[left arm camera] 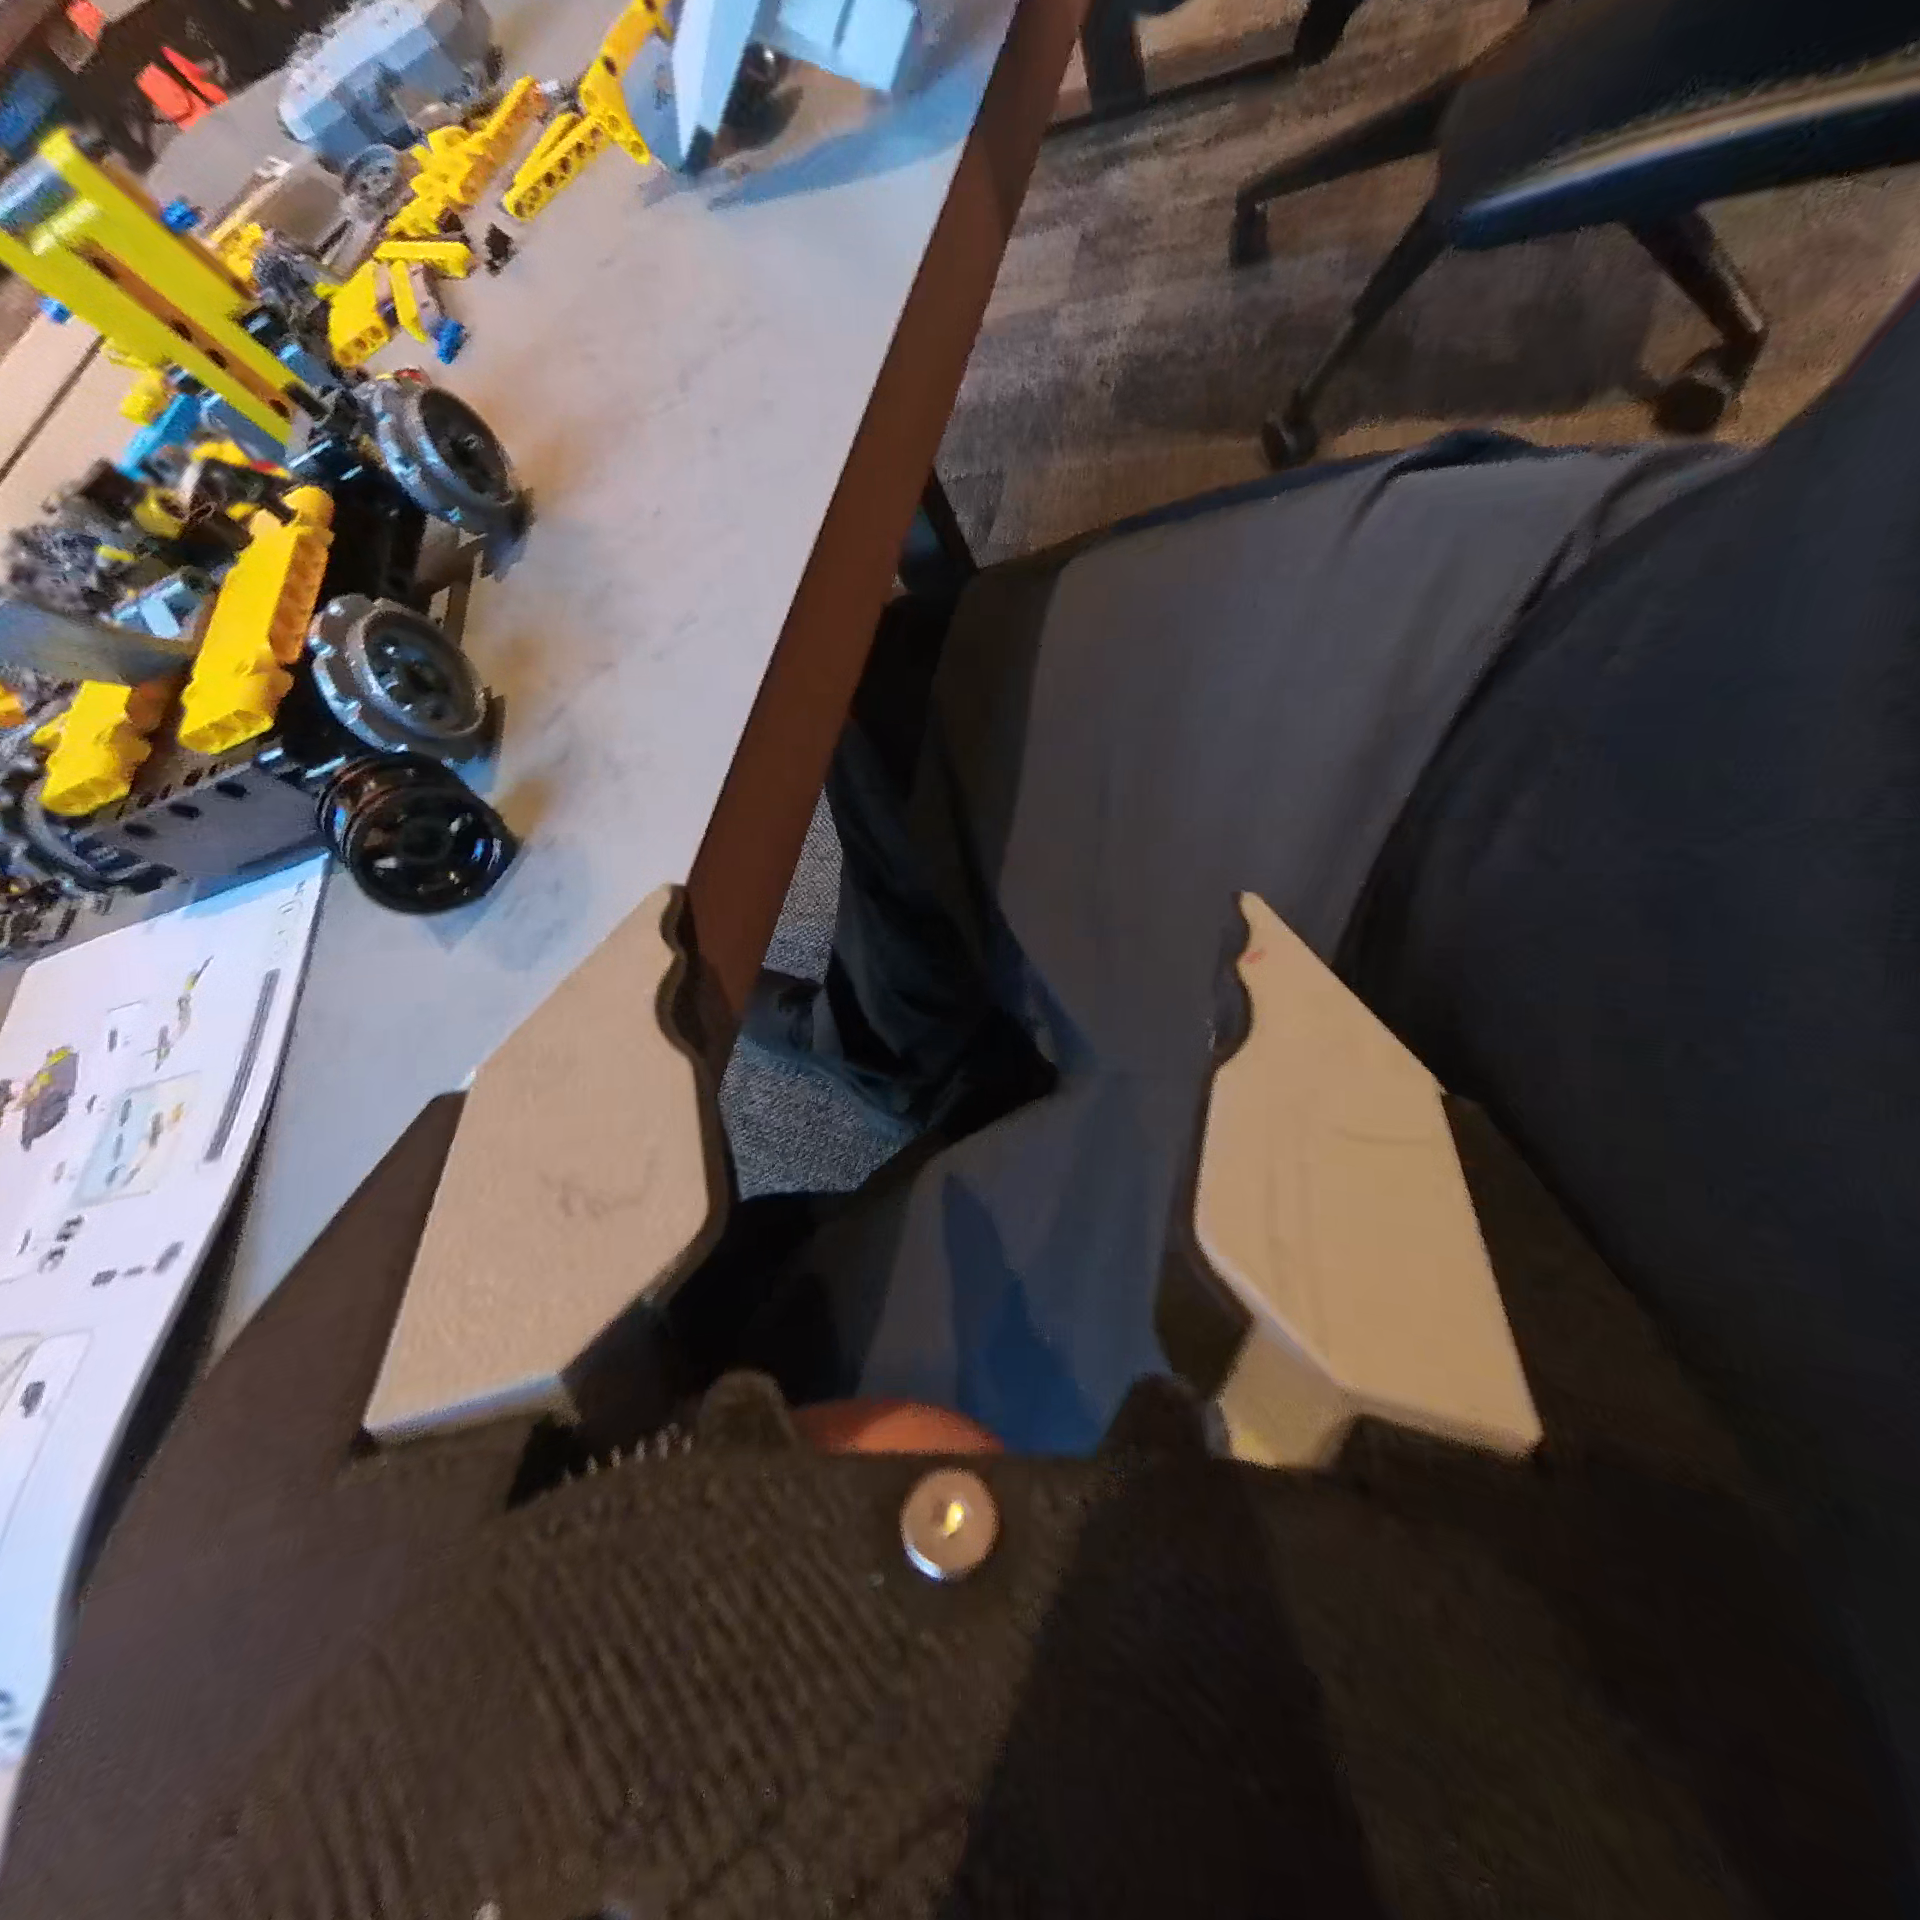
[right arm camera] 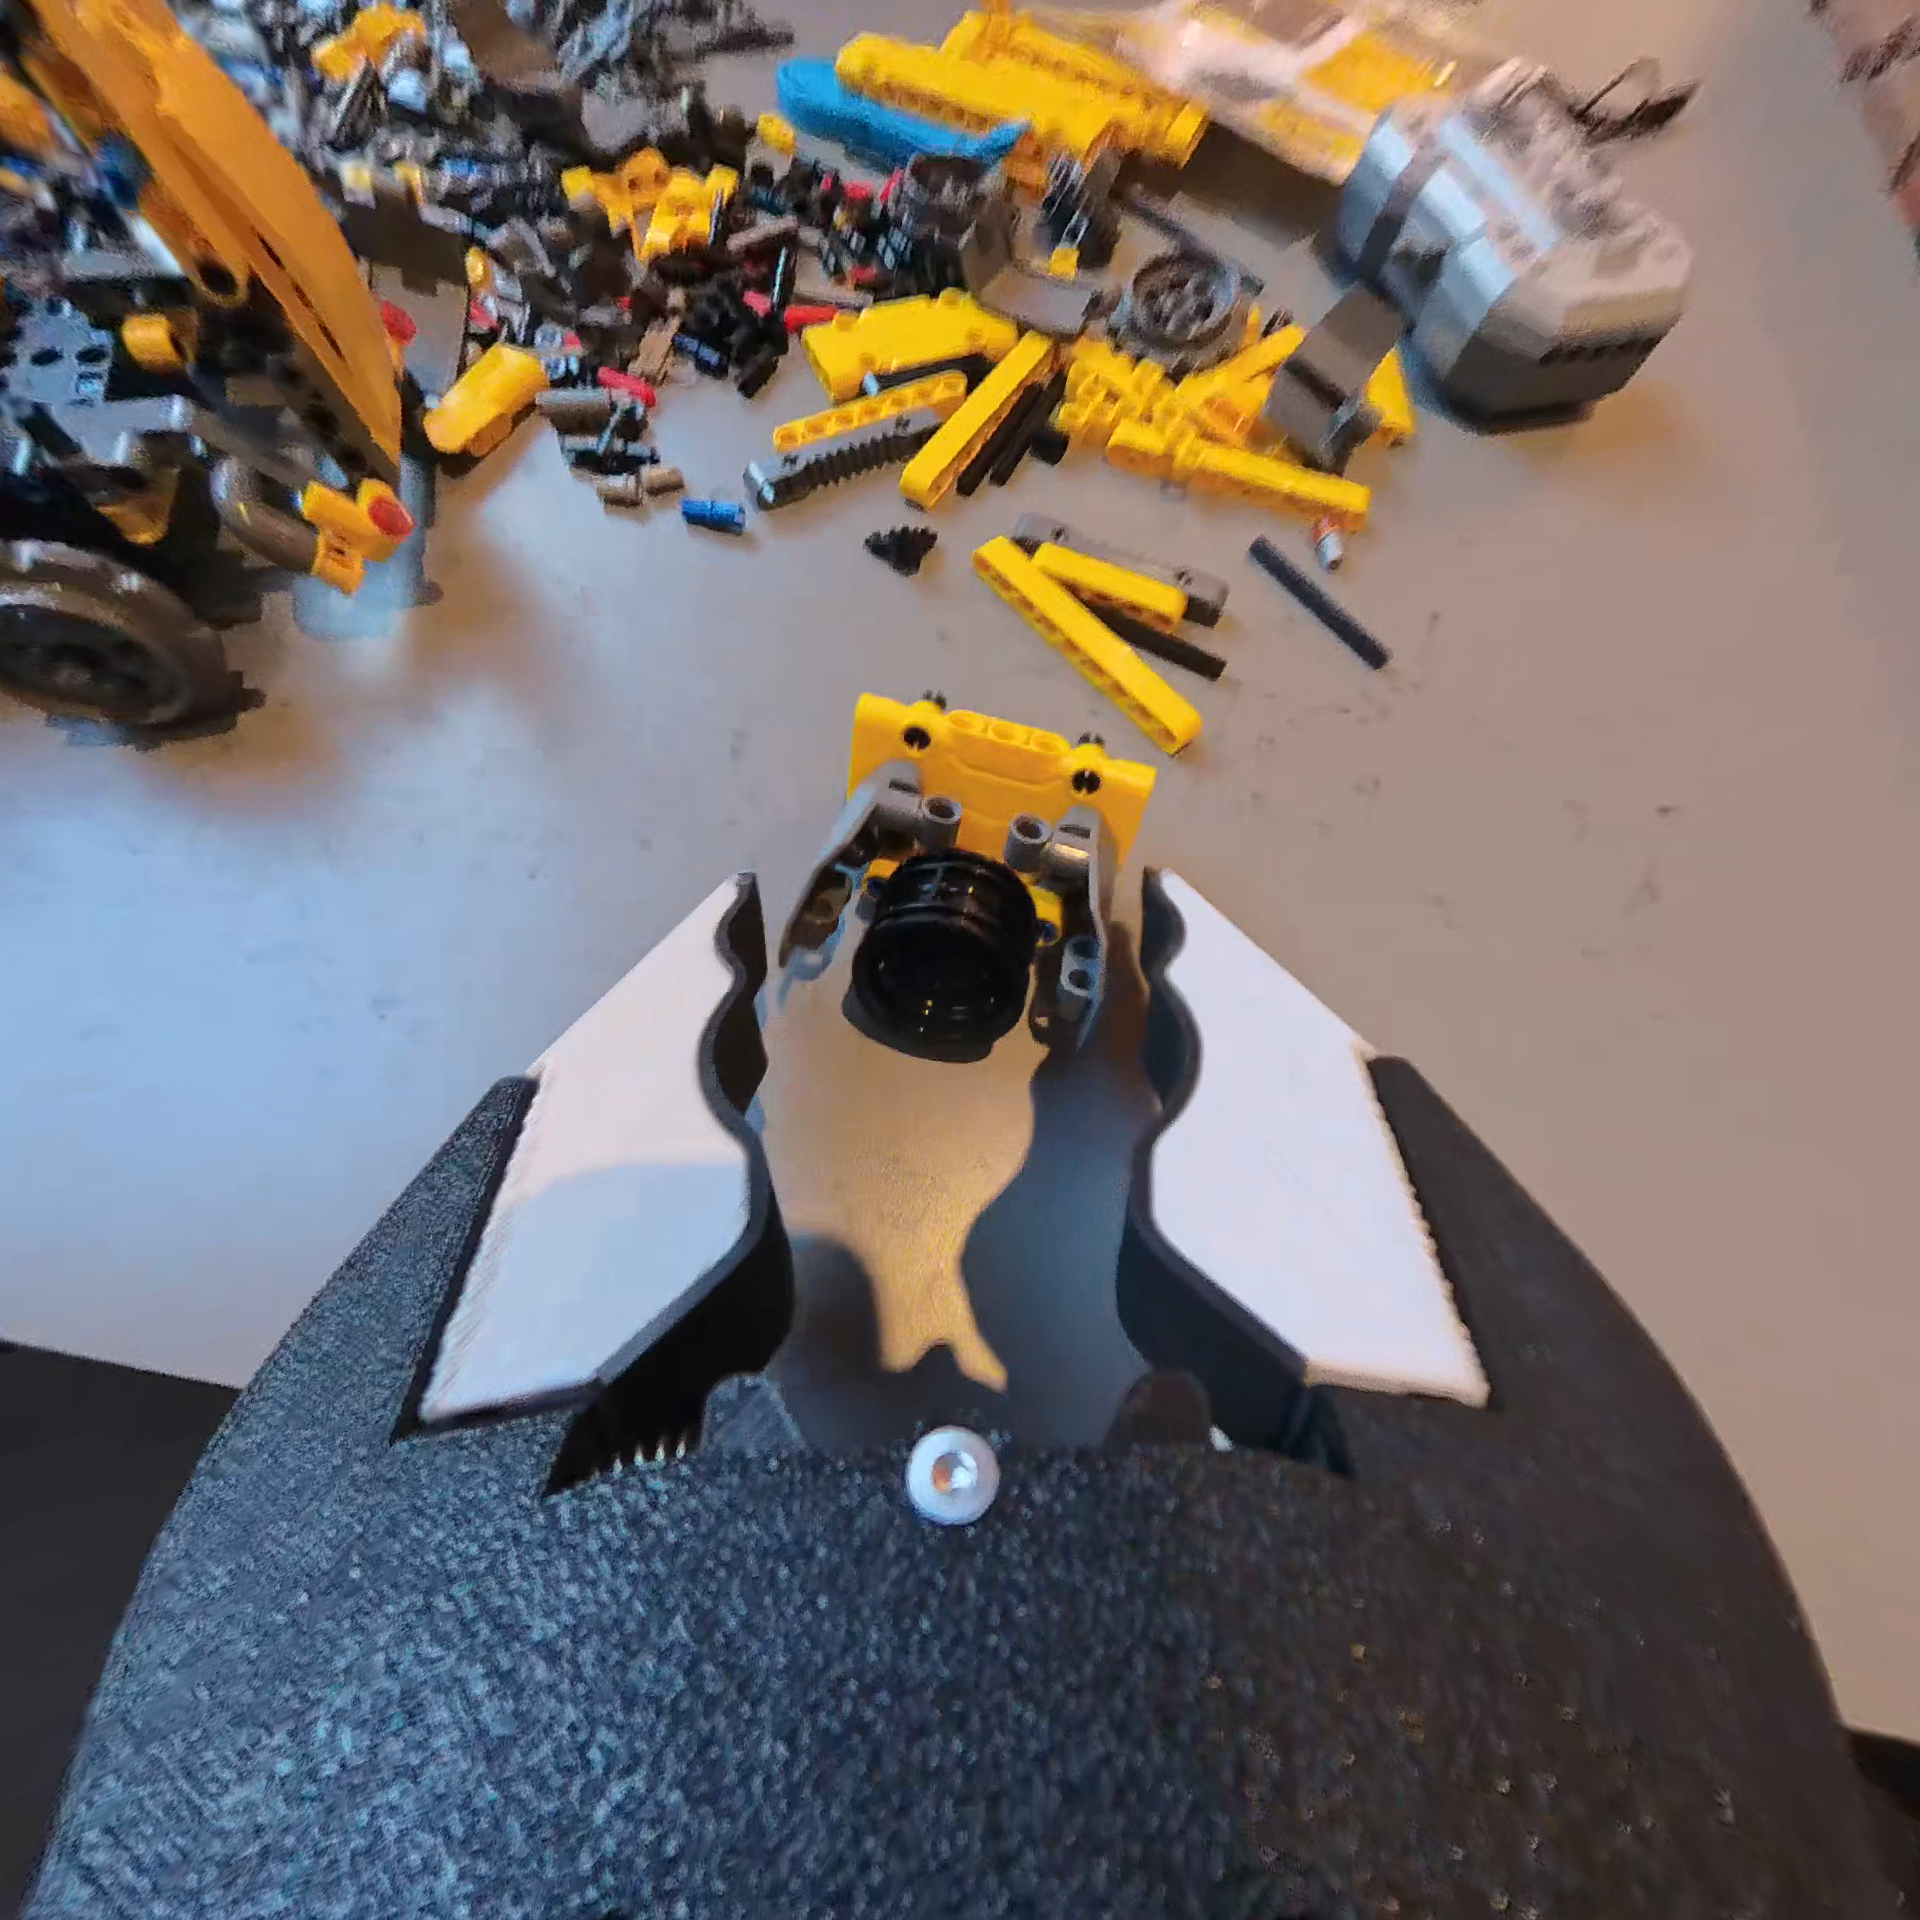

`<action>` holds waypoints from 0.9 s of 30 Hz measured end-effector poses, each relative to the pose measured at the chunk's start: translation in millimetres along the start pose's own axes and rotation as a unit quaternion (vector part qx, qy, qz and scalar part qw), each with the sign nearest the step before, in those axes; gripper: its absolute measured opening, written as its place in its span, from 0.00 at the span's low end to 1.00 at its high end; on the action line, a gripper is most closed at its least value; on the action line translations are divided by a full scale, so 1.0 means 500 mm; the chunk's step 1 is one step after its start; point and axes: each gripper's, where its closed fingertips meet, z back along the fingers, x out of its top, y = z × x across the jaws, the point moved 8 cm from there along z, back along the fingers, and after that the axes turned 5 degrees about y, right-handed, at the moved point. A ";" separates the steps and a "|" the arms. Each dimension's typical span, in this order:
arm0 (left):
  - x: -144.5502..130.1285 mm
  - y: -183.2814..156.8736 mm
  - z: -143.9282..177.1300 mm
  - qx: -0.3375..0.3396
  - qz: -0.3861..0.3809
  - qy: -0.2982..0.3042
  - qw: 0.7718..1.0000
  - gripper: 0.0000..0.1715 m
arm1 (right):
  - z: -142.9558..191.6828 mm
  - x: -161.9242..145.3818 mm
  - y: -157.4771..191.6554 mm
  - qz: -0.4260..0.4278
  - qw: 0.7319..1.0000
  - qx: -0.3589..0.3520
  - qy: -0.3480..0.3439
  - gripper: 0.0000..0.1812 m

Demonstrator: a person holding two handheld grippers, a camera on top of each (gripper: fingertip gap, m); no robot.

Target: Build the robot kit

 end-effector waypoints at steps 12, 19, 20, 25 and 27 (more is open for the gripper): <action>-0.021 0.036 -0.009 -0.074 0.070 -0.028 0.994 0.52 | 0.022 0.093 0.196 0.082 0.986 0.064 -0.128 0.37; -0.028 0.039 -0.011 -0.085 0.080 -0.030 0.993 0.50 | -0.001 0.082 0.216 0.104 0.983 0.096 -0.116 0.26; -0.028 0.039 -0.011 -0.088 0.084 -0.031 0.992 0.50 | 0.000 0.081 0.214 0.100 0.983 0.096 -0.117 0.27; -0.026 0.039 -0.016 -0.105 0.102 -0.036 0.989 0.49 | 0.001 0.080 0.196 0.084 0.985 0.098 -0.114 0.27; -0.029 0.039 -0.019 -0.104 0.101 -0.034 0.989 0.49 | 0.000 0.072 0.178 0.084 0.988 0.080 -0.102 0.29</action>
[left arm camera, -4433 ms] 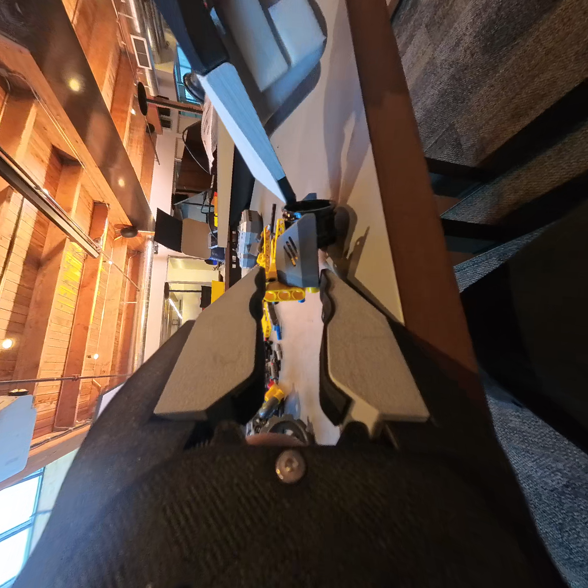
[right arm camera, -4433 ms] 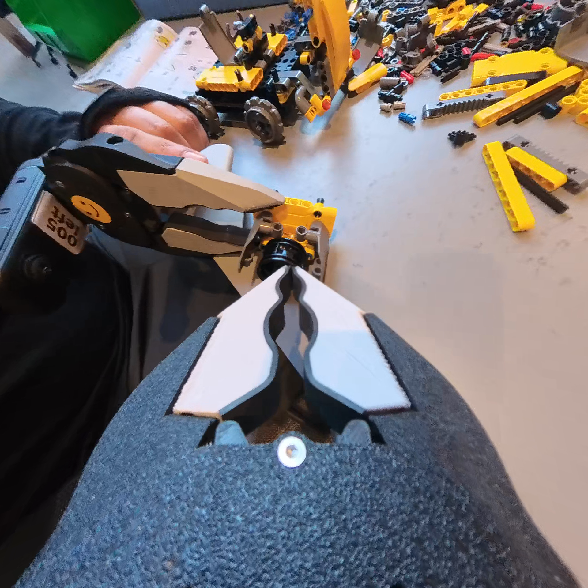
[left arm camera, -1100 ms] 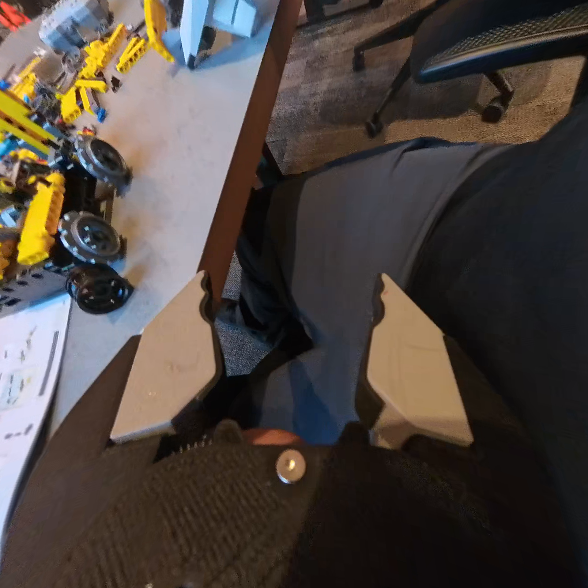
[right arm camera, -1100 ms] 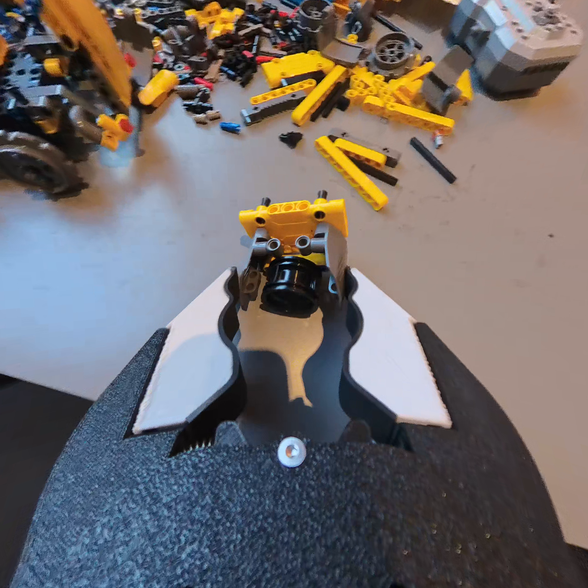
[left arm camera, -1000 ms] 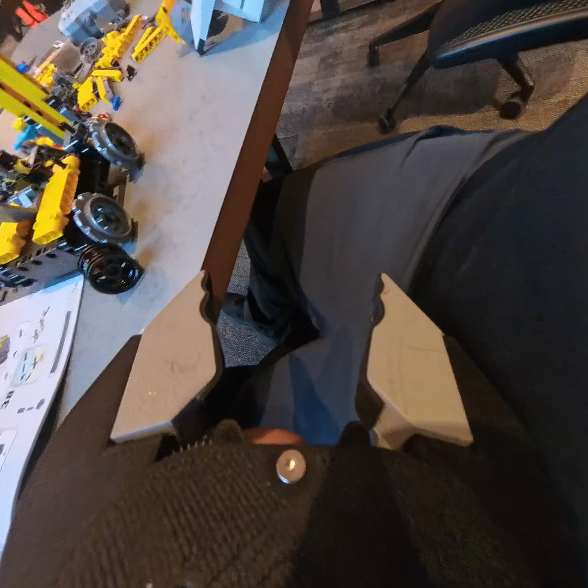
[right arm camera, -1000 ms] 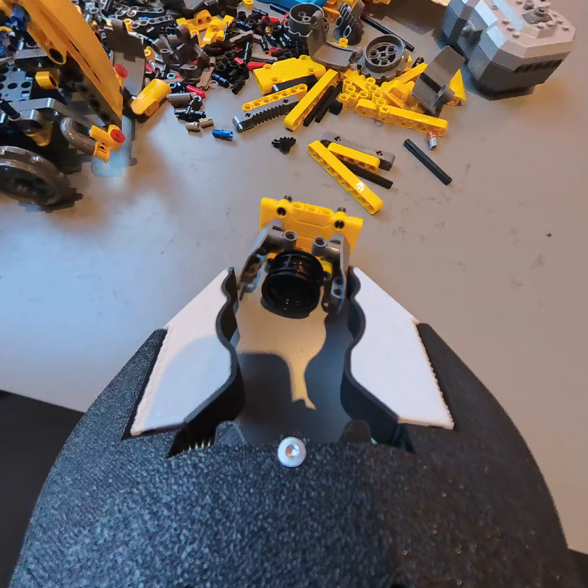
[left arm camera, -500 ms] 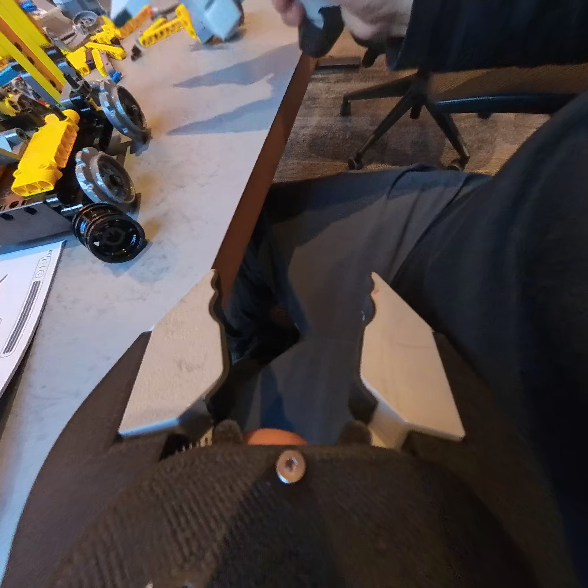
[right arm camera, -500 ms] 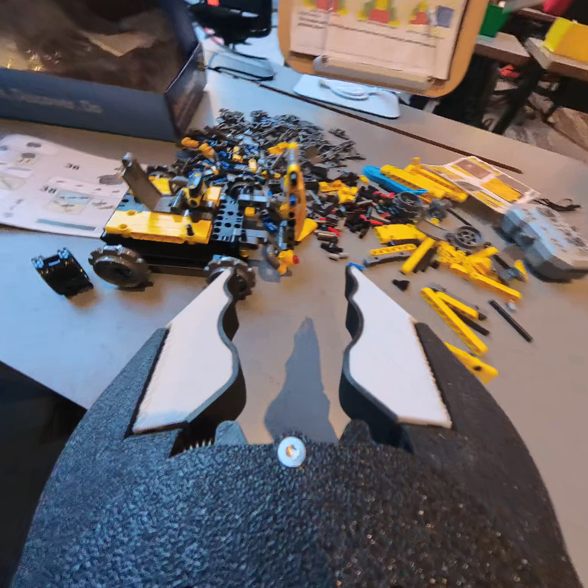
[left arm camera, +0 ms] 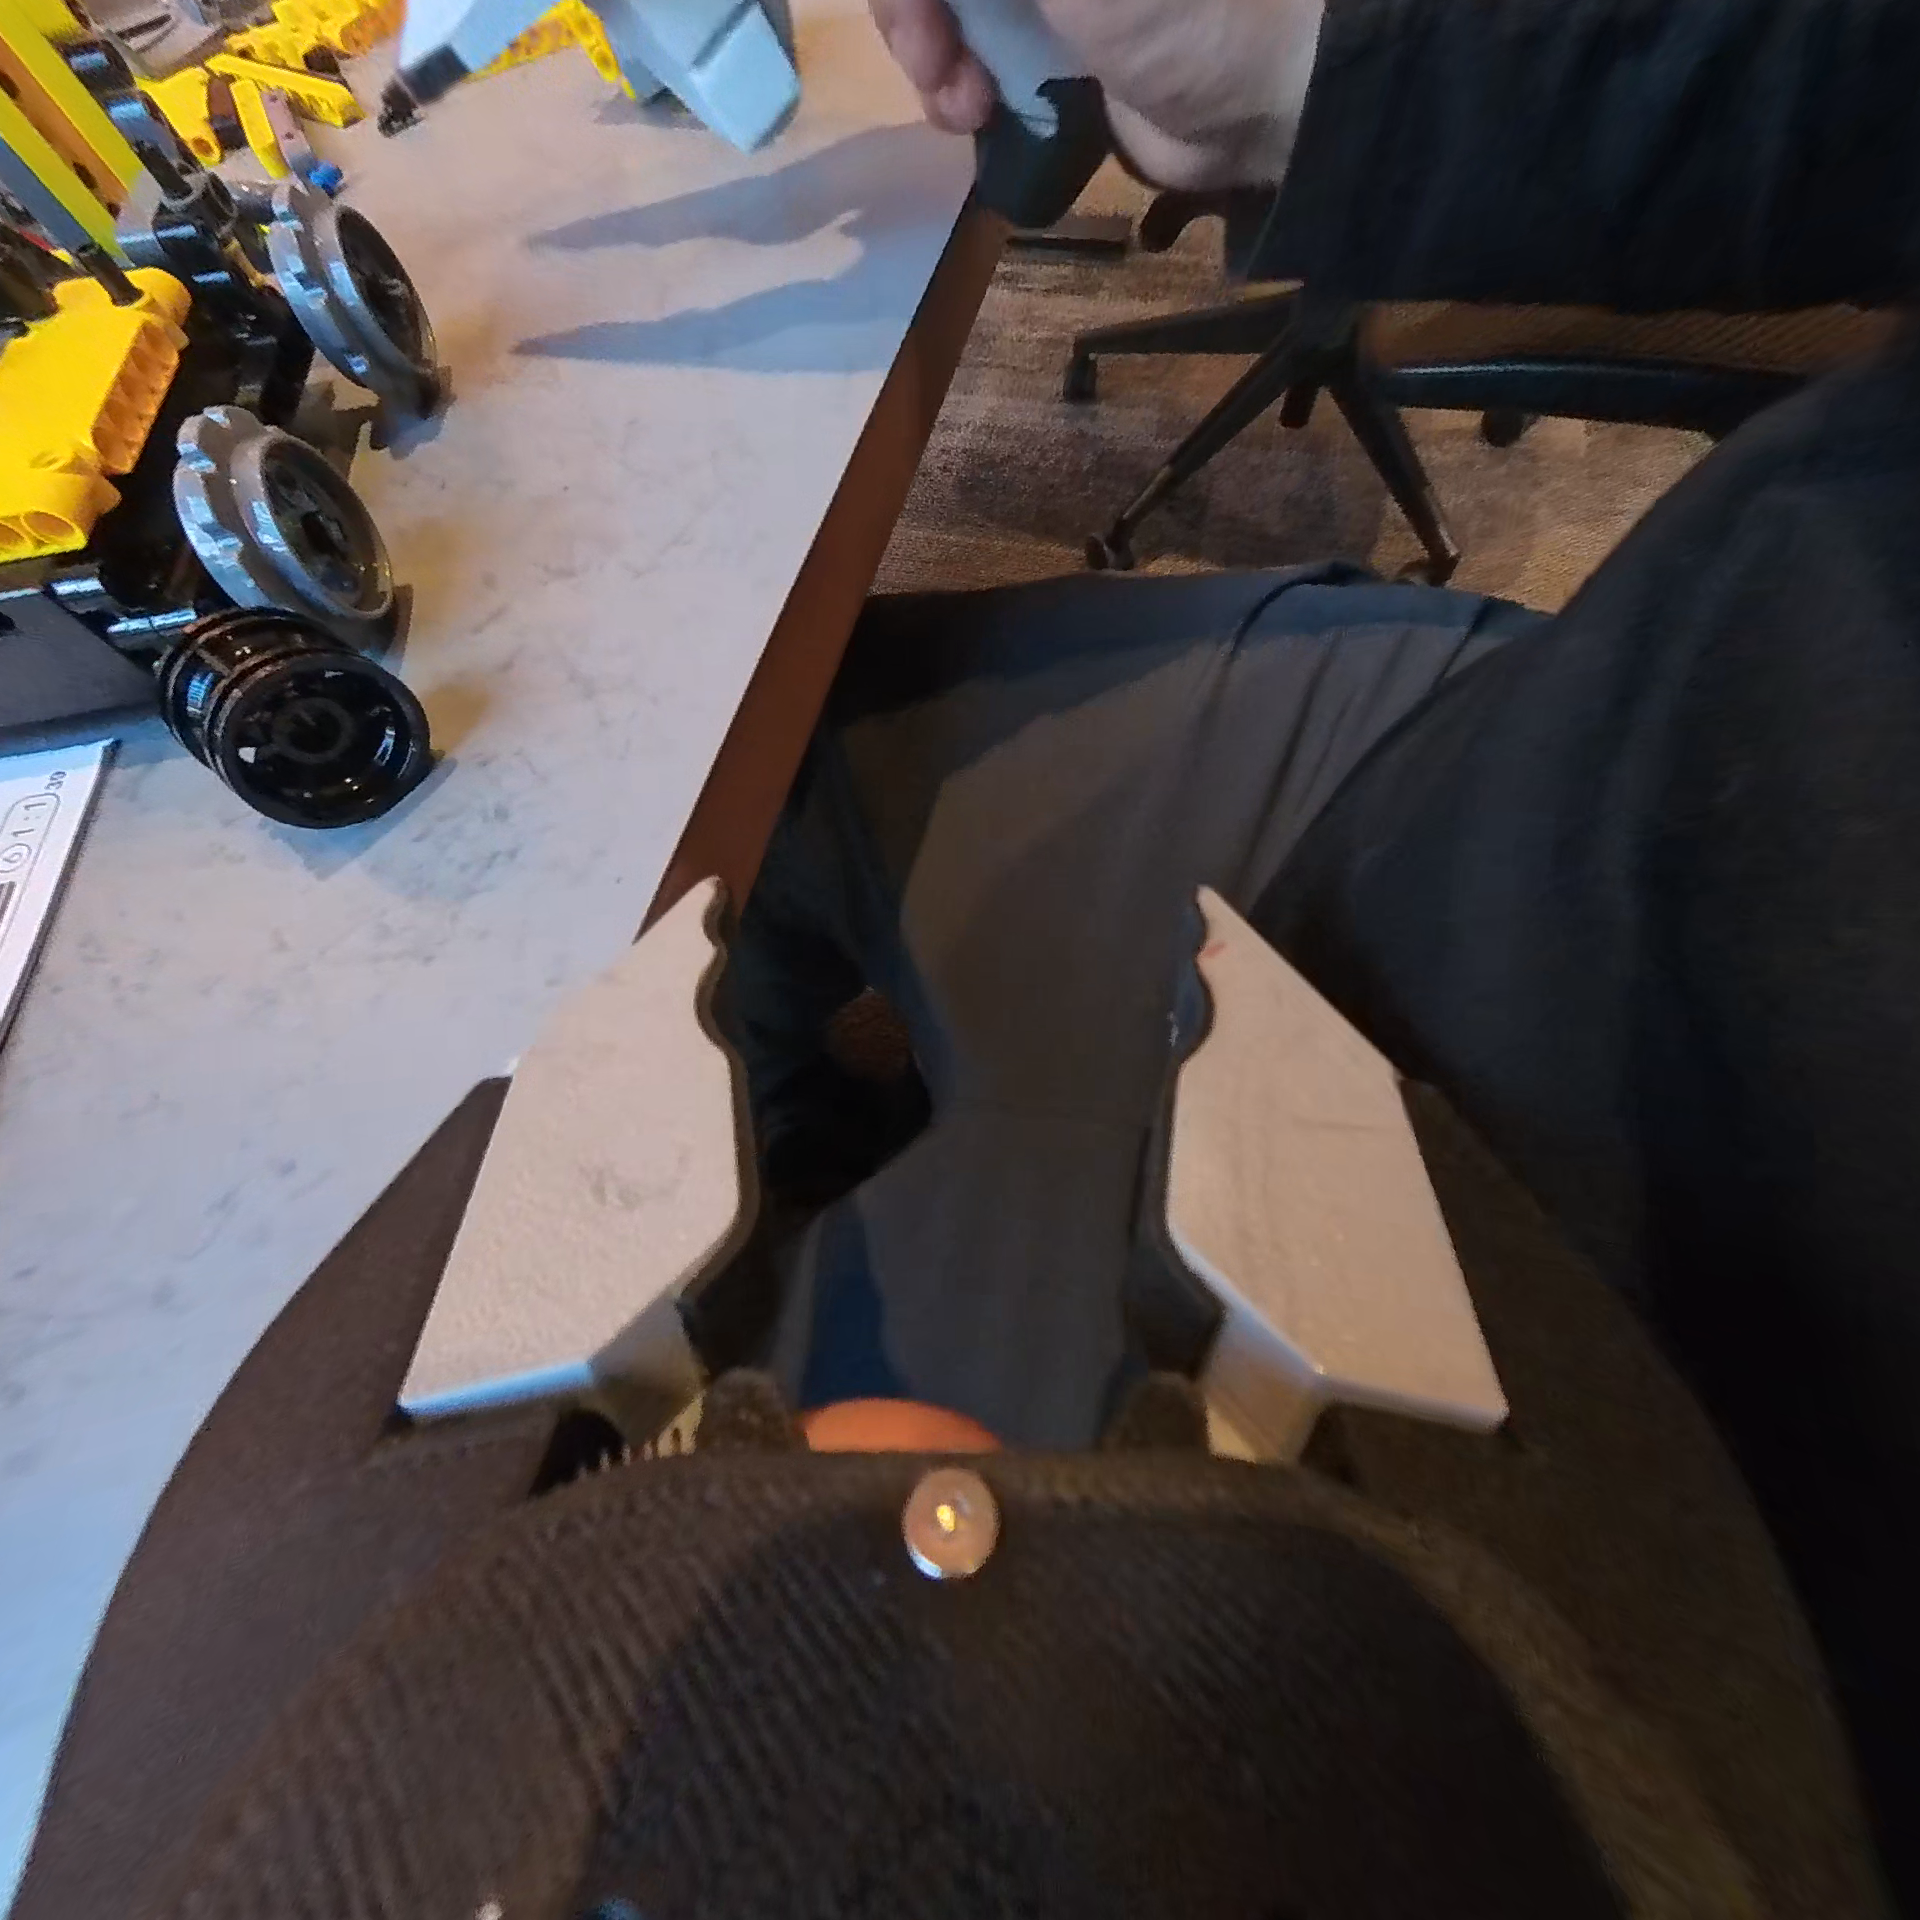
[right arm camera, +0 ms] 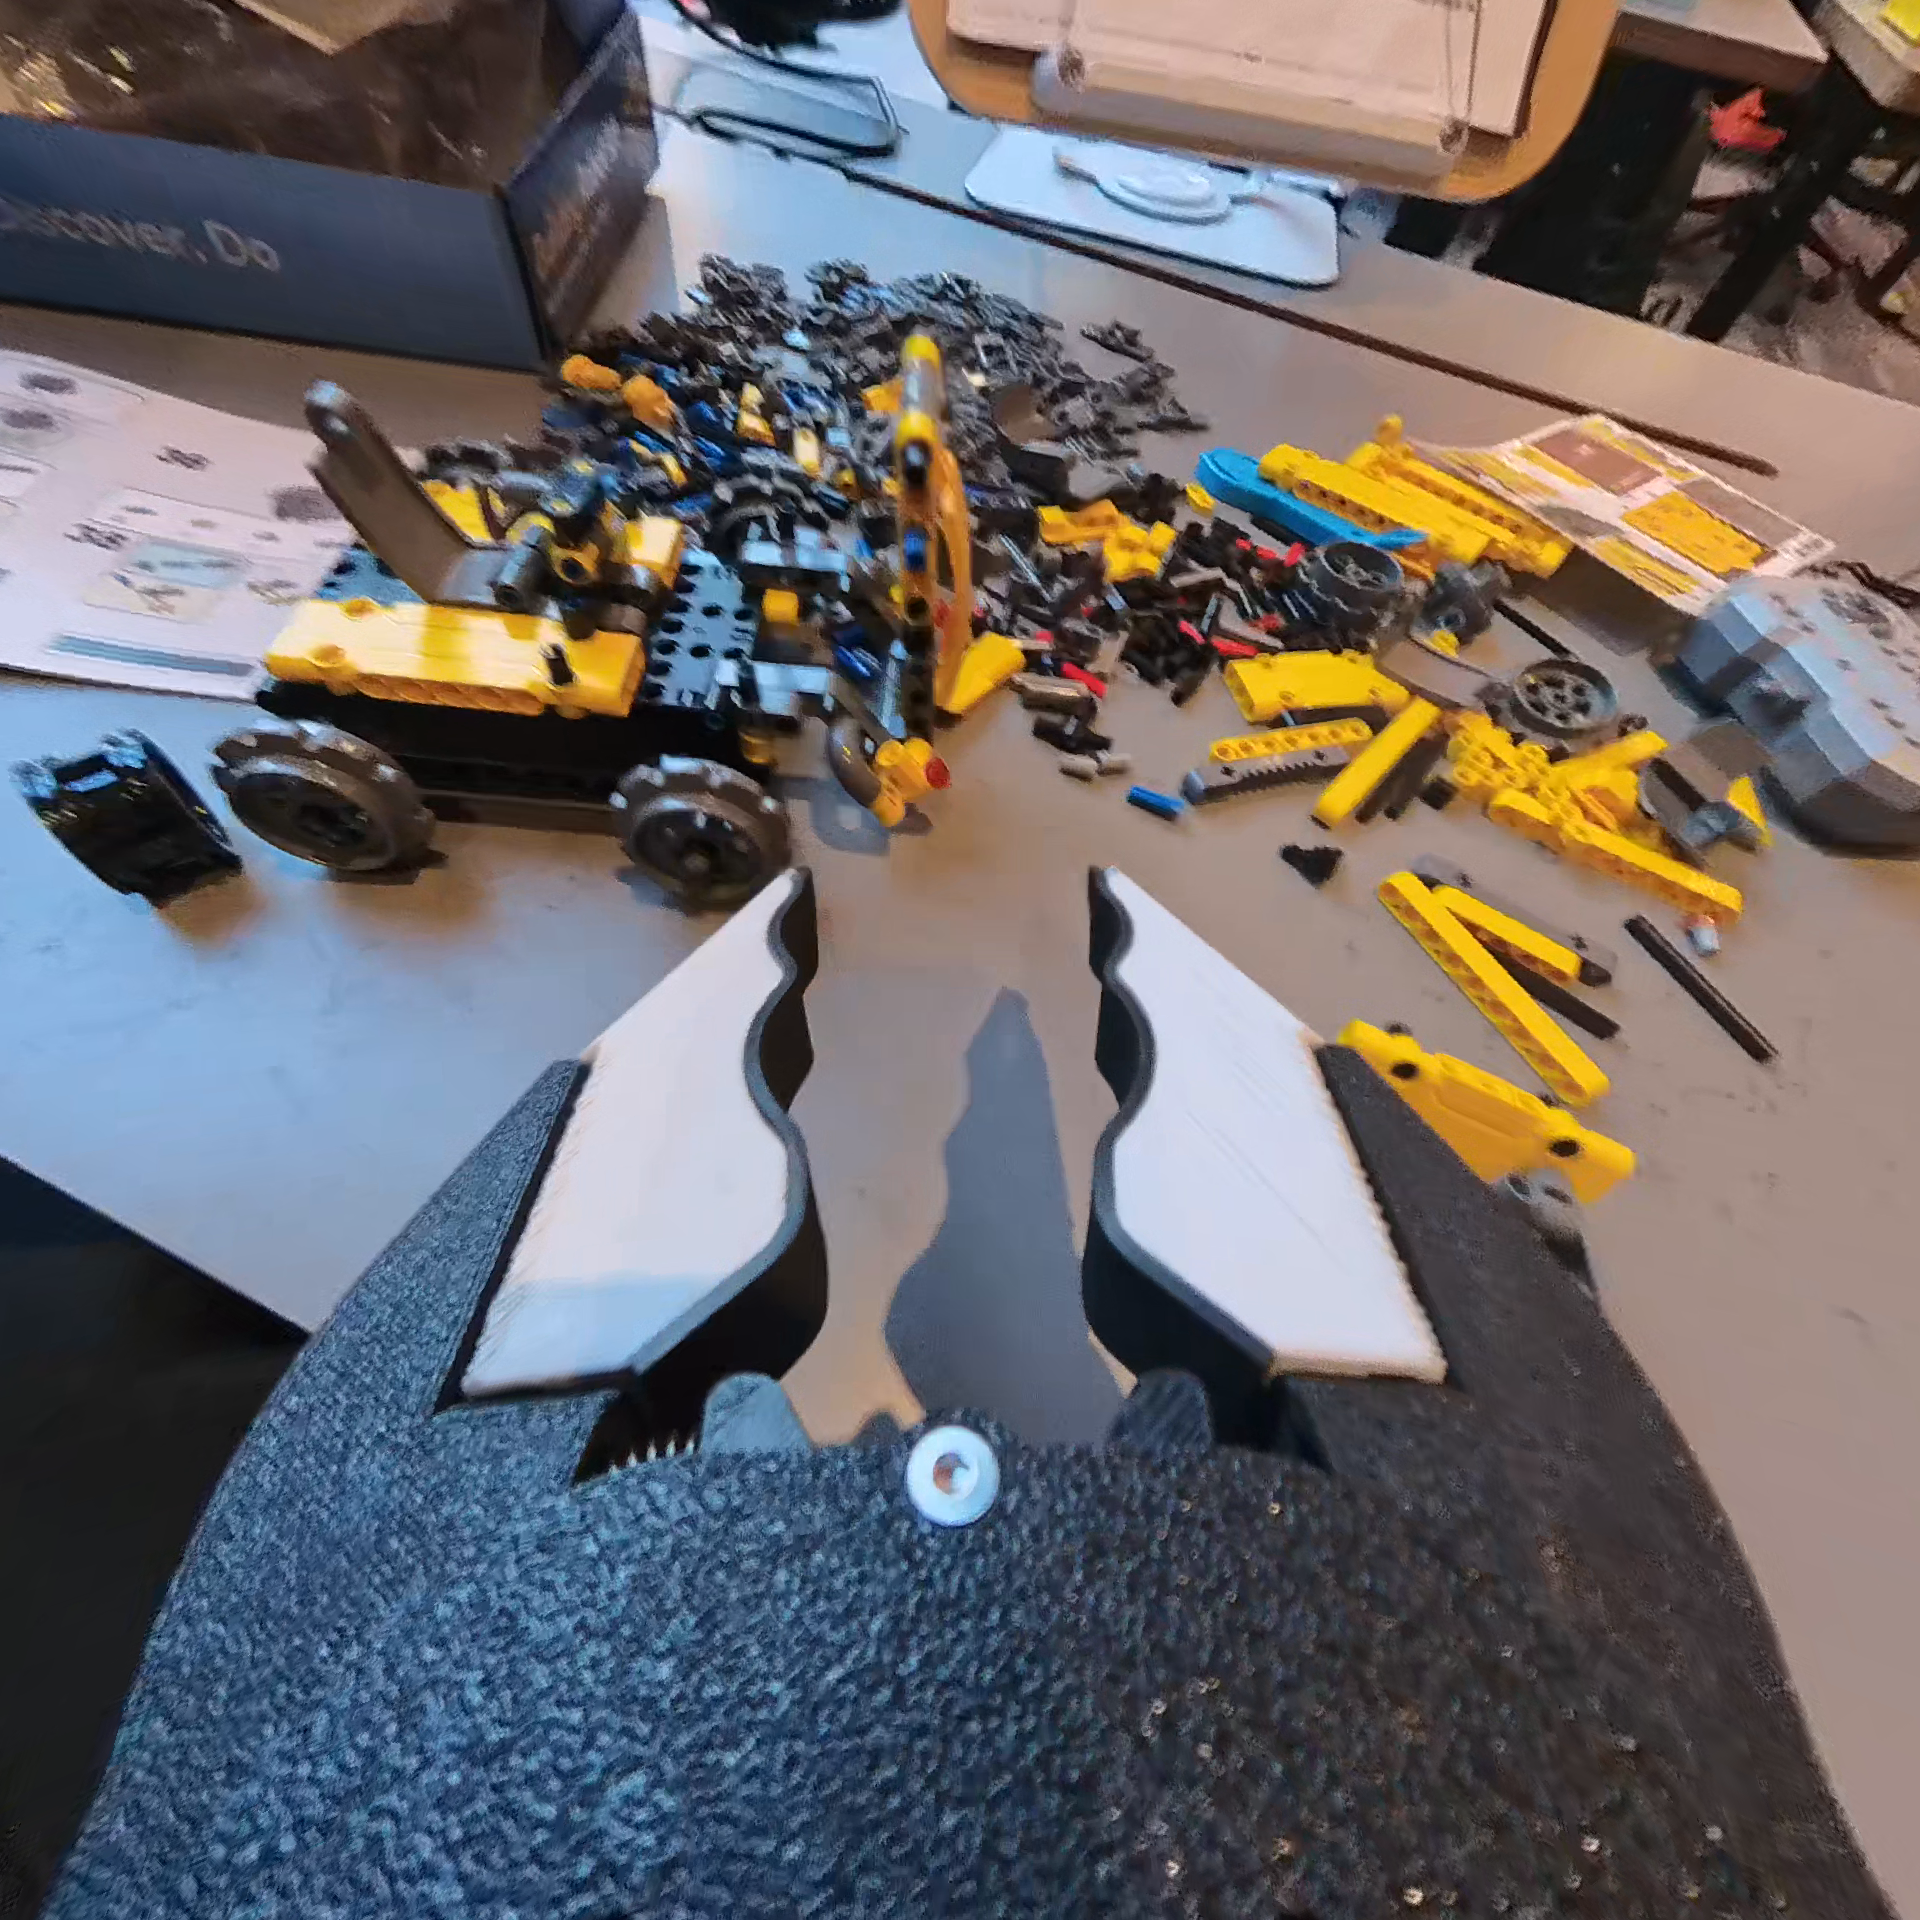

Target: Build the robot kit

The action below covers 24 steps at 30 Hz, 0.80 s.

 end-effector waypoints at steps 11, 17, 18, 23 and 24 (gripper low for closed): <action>0.036 -0.010 0.025 -0.026 0.047 -0.080 0.995 0.45 | 0.112 -0.008 -0.095 -0.047 0.998 -0.027 -0.037 0.22; 0.070 0.036 0.056 0.018 0.109 -0.125 0.986 0.44 | 0.123 -0.014 -0.184 -0.026 0.999 -0.037 -0.019 0.14; 0.073 0.046 0.063 0.029 0.113 -0.129 0.985 0.45 | 0.117 -0.006 -0.194 -0.014 1.000 -0.020 -0.016 0.10; 0.086 0.103 0.094 0.098 0.120 -0.136 0.979 0.44 | 0.031 0.061 -0.191 0.103 0.984 0.139 0.049 0.07; 0.084 0.113 0.095 0.103 0.121 -0.128 0.979 0.45 | 0.005 0.073 -0.185 0.138 0.974 0.167 0.069 0.07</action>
